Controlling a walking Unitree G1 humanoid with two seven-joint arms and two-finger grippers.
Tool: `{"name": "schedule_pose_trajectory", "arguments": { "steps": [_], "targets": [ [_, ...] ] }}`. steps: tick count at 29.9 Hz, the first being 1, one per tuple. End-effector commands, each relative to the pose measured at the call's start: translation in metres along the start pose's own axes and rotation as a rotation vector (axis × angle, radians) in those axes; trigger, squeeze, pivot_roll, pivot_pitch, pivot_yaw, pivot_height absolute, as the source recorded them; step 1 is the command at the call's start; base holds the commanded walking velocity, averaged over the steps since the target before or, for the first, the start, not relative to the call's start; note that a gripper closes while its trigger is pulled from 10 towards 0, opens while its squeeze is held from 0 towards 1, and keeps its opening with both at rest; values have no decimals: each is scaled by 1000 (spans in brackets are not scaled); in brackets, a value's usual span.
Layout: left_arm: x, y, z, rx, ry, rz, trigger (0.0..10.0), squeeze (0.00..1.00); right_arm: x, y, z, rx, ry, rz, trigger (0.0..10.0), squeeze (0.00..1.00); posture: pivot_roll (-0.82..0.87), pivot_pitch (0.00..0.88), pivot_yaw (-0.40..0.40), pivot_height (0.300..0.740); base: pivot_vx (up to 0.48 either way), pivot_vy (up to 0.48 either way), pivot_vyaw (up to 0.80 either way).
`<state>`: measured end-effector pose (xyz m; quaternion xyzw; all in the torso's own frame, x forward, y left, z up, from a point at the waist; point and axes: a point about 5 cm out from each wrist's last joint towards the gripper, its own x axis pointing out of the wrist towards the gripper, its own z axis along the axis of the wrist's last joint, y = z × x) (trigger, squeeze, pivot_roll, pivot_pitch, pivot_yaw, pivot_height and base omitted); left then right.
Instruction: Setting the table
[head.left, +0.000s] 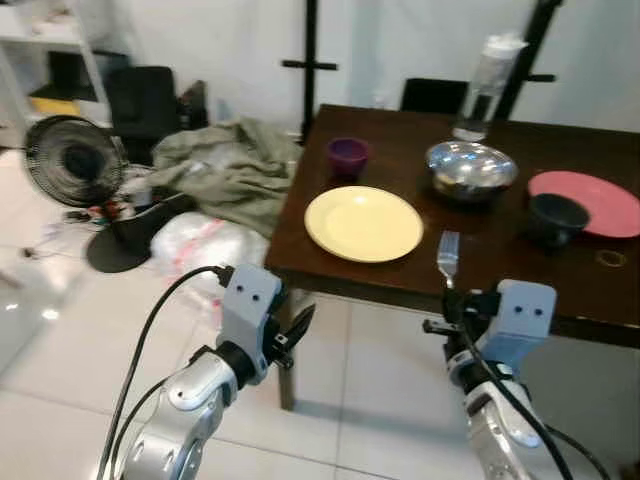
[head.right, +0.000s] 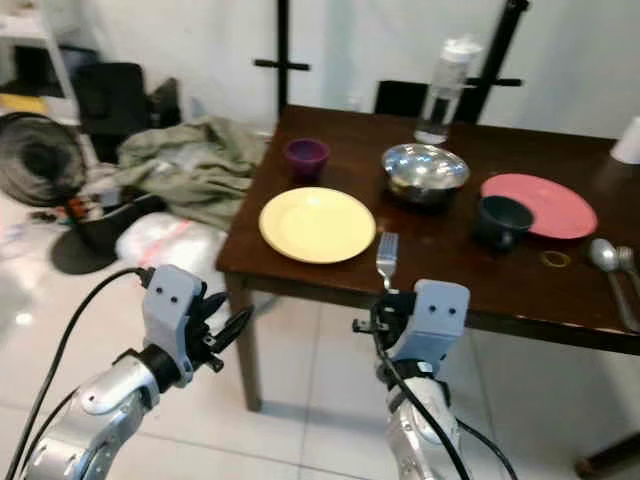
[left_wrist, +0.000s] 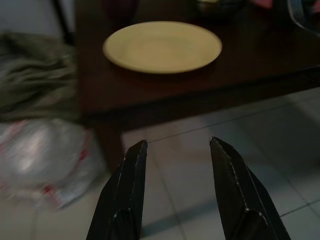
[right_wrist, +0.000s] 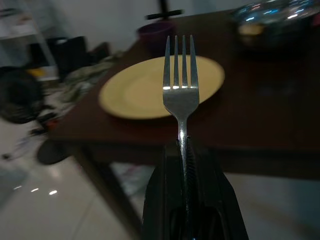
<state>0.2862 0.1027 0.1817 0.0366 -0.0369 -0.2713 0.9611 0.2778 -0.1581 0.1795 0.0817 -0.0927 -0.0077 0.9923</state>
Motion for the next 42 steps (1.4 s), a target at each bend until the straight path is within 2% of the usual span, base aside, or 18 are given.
{"name": "schedule_pose_trajectory", "arguments": {
  "steps": [1, 36, 42],
  "targets": [
    [-1, -3, -5, -14, 19, -13, 10000, 0, -4, -6, -3, -9, 12, -24, 10000, 0, 32, 113, 74, 740, -289, 0, 0],
    [-1, -2, -6, -15, 23, -11, 10000, 0, -7, -5, -10, -12, 35, -12, 10000, 0, 33, 119, 77, 740, -285, 0, 0],
    [-1, -2, -6, -16, 25, -8, 10000, 0, -7, -5, -10, -11, 36, -12, 10000, 0, 33, 119, 77, 740, -126, 0, 0]
  ]
}}
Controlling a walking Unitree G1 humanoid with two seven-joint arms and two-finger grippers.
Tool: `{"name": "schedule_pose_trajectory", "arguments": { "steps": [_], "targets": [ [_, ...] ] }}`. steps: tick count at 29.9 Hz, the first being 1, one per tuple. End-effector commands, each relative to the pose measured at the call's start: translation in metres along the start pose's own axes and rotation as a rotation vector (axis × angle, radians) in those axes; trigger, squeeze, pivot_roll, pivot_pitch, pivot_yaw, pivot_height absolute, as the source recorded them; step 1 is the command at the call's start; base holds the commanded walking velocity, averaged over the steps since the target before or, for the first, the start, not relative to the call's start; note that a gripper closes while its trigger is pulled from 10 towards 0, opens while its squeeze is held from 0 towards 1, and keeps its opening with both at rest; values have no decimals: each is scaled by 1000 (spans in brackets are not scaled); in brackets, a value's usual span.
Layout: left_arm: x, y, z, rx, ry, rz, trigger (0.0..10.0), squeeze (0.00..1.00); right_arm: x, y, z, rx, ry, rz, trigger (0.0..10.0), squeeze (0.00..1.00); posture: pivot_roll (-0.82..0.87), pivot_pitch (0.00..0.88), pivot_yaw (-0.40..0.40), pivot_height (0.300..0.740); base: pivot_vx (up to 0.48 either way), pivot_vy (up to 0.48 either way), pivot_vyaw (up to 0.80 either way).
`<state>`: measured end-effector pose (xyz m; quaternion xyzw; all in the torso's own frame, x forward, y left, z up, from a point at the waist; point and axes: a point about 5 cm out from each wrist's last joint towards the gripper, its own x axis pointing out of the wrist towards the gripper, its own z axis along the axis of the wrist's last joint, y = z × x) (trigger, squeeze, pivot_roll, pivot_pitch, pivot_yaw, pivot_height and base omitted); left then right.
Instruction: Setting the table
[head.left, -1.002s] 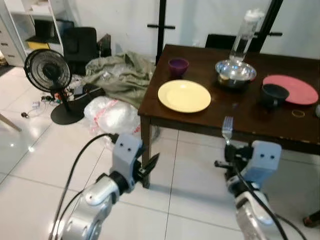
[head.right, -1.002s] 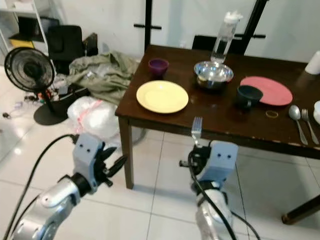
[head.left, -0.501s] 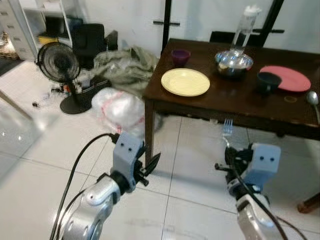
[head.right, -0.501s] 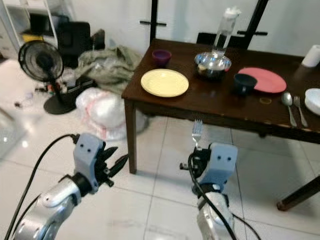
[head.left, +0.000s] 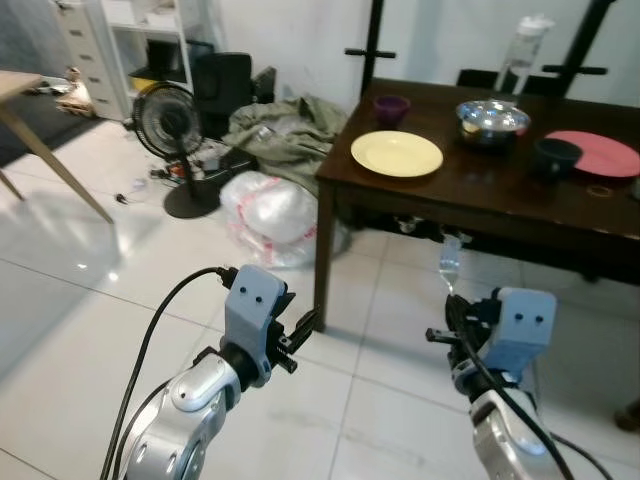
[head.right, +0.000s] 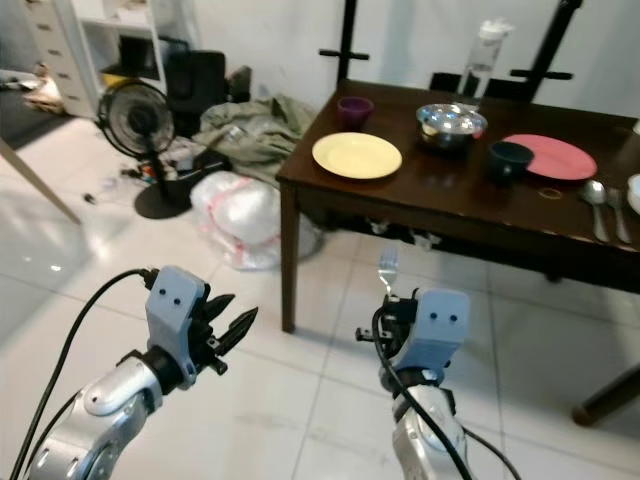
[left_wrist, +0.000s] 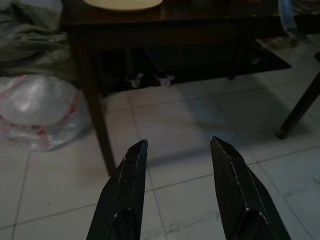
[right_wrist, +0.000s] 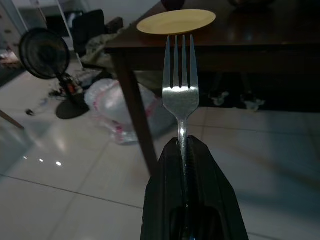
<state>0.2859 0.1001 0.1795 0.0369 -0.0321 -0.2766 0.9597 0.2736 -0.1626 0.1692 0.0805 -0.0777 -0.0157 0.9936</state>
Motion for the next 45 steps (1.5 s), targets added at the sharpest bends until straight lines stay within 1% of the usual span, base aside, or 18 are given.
{"name": "schedule_pose_trajectory", "arguments": {
  "steps": [1, 5, 17, 23, 27, 28, 32, 33, 34, 36, 38, 39, 40, 41, 42, 43, 44, 45],
  "targets": [
    [-1, 0, -4, -14, 18, 5, 10000, 0, -2, 1, -2, -7, 7, 6, 10000, 0, 33, 119, 77, 740, 0, 0, 0],
    [0, 1, -3, -29, 20, 11, 10000, 0, -2, 1, -3, -5, 11, 6, 10000, 0, 33, 119, 77, 740, 0, 0, 0],
    [1, 3, -5, -17, 33, 30, 10000, 0, -3, 3, -5, -7, 19, 17, 10000, 0, 34, 124, 79, 740, 0, 0, 0],
    [1, 7, -7, 10, 39, 80, 10000, 0, -4, 5, -9, -24, 36, 34, 10000, 0, 33, 127, 79, 740, 0, 0, 0],
    [1, 10, -9, 12, 48, 114, 10000, 0, -5, 5, -11, -23, 40, 39, 10000, 0, 34, 129, 80, 740, 0, 0, 0],
    [1, 11, -9, -10, 45, 121, 10000, 0, -5, 4, -13, -25, 47, 35, 10000, 0, 35, 130, 79, 740, 0, 0, 0],
    [0, 9, -12, -17, 49, 119, 10000, 0, -5, 2, -17, -36, 60, 26, 10000, 0, 35, 130, 79, 740, 0, 0, 0],
    [0, 8, -15, -8, 63, 122, 10000, 0, -6, 1, -20, -45, 67, 25, 10000, 0, 35, 130, 79, 740, 0, 0, 0],
    [0, 9, -22, -10, 81, 146, 10000, 0, -7, -1, -27, -75, 86, 23, 10000, 0, 35, 130, 79, 740, 0, 0, 0],
    [-1, 11, -32, 5, 107, 187, 10000, 0, -10, -4, -39, -105, 119, 19, 10000, 0, 31, 131, 76, 740, 0, 0, 0],
    [-3, 13, -44, 42, 140, 220, 10000, 0, -13, -7, -52, -162, 150, 18, 10000, 0, 29, 127, 72, 740, 0, 0, 0],
    [-5, 15, -51, 46, 163, 242, 10000, 0, -14, -10, -59, -187, 171, 15, 10000, 0, 29, 127, 72, 740, 0, 0, 0],
    [-5, 15, -51, 46, 163, 242, 10000, 0, -14, -10, -59, -187, 171, 15, 10000, 0, 29, 127, 72, 740, 0, 0, 0],
    [-10, 20, -71, 61, 230, 287, 10000, 0, -19, -18, -76, -229, 223, -11, 10000, 0, 33, 122, 64, 740, 0, 0, 0],
    [-13, 22, -81, 67, 267, 293, 10000, 0, -21, -23, -83, -246, 247, -32, 10000, 0, 33, 122, 64, 740, 0, 0, 0],
    [-15, 22, -87, 70, 289, 292, 10000, 0, -22, -26, -86, -256, 261, -46, 10000, 0, 33, 122, 64, 740, 0, 0, 0],
    [-15, 22, -87, 70, 289, 292, 10000, 0, -22, -26, -86, -256, 261, -46, 10000, 0, 33, 122, 64, 740, 0, 0, 0],
    [-18, 20, -95, 67, 321, 274, 10000, 0, -24, -31, -91, -258, 282, -65, 10000, 0, 34, 117, 57, 740, 0, 0, 0]
  ]
}}
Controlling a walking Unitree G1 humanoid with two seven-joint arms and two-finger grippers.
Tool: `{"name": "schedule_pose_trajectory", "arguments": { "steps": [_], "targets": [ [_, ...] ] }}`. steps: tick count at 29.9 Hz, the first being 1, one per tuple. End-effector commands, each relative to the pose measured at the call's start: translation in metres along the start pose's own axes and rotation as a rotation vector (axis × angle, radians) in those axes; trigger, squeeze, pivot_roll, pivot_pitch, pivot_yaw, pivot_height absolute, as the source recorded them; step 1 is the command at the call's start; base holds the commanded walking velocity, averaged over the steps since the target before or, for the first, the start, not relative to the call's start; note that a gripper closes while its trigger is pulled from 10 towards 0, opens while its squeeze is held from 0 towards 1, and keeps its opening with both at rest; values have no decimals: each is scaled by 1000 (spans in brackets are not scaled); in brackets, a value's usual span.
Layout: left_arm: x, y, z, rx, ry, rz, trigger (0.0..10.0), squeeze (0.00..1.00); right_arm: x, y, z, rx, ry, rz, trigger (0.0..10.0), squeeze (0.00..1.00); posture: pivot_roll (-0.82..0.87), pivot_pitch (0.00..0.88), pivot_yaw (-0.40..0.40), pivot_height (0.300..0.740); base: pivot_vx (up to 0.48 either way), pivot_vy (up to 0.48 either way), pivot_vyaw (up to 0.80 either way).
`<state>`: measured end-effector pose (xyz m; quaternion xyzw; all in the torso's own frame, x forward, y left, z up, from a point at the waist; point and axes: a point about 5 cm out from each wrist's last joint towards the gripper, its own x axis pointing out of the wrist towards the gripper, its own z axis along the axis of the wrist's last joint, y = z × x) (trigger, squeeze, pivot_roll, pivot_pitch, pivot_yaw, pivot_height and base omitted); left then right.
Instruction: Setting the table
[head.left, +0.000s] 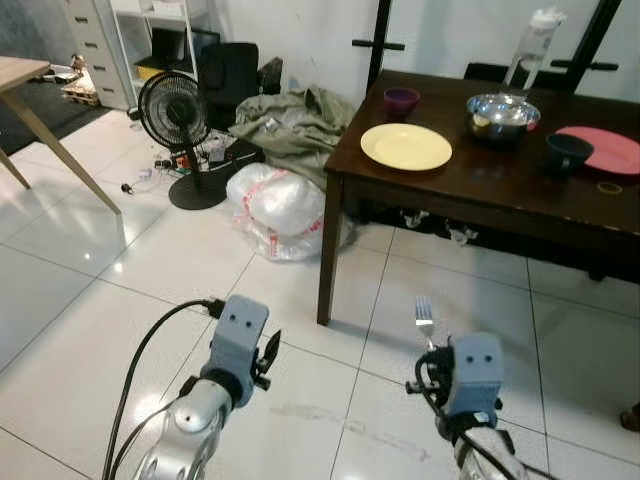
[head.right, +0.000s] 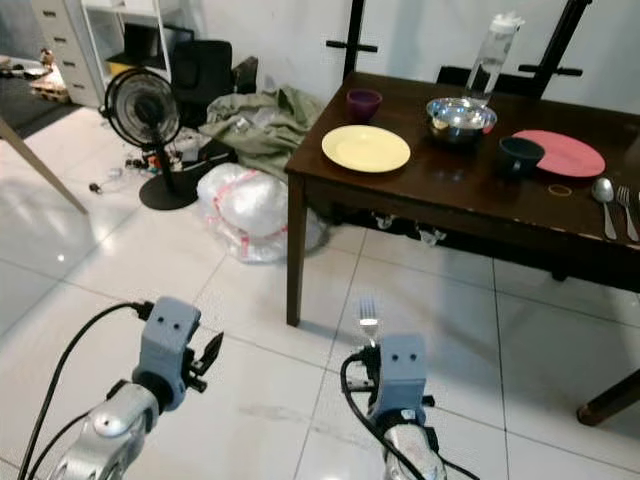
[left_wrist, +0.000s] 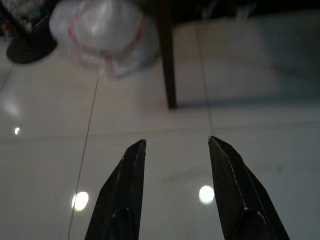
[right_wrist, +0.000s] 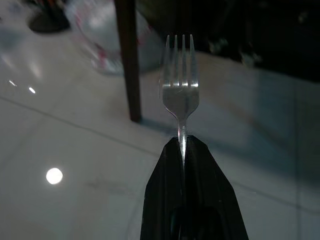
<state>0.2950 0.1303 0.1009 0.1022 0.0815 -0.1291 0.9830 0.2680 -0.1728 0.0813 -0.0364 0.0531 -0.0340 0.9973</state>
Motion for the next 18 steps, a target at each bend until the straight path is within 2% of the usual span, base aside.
{"name": "schedule_pose_trajectory", "arguments": {
  "steps": [1, 4, 8, 18],
  "targets": [
    [-4, -5, -22, 12, 72, -33, 10000, 0, -4, -7, -16, -18, 51, -38, 10000, 0, 34, 117, 57, 740, 0, 0, 0],
    [-9, -11, -42, -2, 136, -85, 10000, 0, -8, -11, -37, -13, 130, -28, 10000, 0, 30, 106, 50, 740, 0, 0, 0],
    [-8, -9, -53, 0, 170, -52, 10000, 0, -11, -8, -48, 9, 161, -2, 10000, 0, 27, 104, 48, 740, 0, 0, 0],
    [-4, -8, -57, -15, 144, -12, 10000, 0, -9, -4, -53, 4, 138, 20, 10000, 0, 24, 102, 43, 740, 0, 0, 0]
  ]
}}
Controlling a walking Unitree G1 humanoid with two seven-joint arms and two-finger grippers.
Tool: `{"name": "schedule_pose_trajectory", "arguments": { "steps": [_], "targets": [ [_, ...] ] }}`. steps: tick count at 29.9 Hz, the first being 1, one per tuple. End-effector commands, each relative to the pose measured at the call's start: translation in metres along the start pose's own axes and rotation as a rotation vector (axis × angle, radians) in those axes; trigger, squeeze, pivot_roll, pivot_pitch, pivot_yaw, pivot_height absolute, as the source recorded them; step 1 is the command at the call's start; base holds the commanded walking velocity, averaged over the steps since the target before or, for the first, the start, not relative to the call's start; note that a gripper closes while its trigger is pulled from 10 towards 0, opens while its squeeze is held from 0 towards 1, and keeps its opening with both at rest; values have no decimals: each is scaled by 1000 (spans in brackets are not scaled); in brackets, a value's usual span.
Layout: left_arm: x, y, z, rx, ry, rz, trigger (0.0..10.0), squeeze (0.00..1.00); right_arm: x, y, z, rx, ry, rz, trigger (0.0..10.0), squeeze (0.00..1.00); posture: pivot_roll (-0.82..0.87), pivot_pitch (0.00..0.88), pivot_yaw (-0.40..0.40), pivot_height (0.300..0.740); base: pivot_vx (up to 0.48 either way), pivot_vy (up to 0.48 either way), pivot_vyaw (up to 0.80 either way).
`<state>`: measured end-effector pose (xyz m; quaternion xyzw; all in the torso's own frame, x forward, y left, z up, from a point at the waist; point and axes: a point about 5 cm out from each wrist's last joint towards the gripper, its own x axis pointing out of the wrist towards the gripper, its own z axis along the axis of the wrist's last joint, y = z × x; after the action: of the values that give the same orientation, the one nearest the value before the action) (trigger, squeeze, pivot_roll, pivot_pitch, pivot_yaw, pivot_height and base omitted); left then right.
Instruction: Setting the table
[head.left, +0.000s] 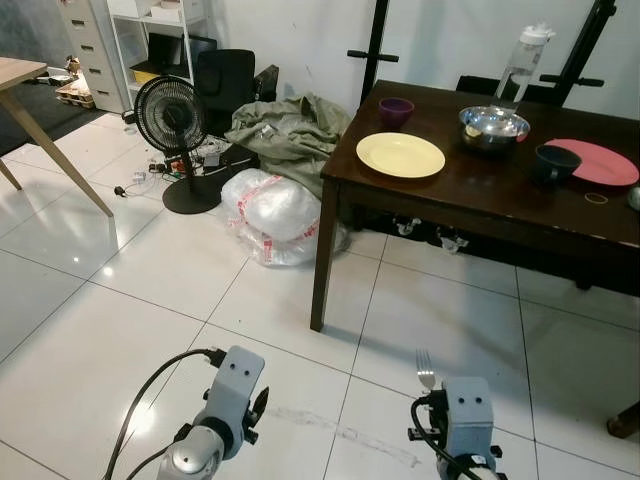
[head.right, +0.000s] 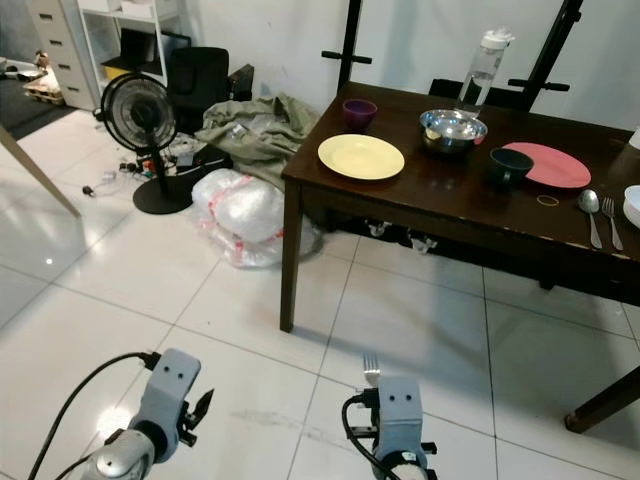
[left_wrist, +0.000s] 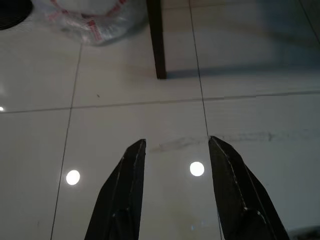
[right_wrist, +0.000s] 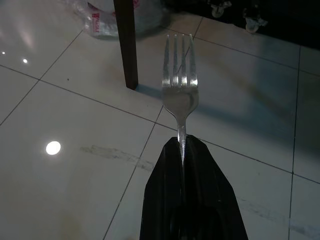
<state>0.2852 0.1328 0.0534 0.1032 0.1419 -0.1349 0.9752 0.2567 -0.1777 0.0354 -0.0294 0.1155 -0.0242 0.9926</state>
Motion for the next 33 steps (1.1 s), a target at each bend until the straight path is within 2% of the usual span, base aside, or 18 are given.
{"name": "schedule_pose_trajectory", "arguments": {
  "steps": [1, 20, 33],
  "targets": [
    [-2, 2, -10, -5, 21, 27, 10000, 0, -2, -2, -6, -5, 11, -5, 10000, 0, 26, 101, 44, 740, 345, 0, 0],
    [-1, 6, -13, -11, 0, 71, 10000, 0, 1, 0, -7, -18, -18, 10, 10000, 0, 25, 101, 43, 740, 420, 0, 0],
    [-2, 7, -13, -6, -8, 75, 10000, 0, 1, 4, -7, -6, -35, 32, 10000, 0, 32, 109, 50, 740, 418, 0, 799]
  ]
}}
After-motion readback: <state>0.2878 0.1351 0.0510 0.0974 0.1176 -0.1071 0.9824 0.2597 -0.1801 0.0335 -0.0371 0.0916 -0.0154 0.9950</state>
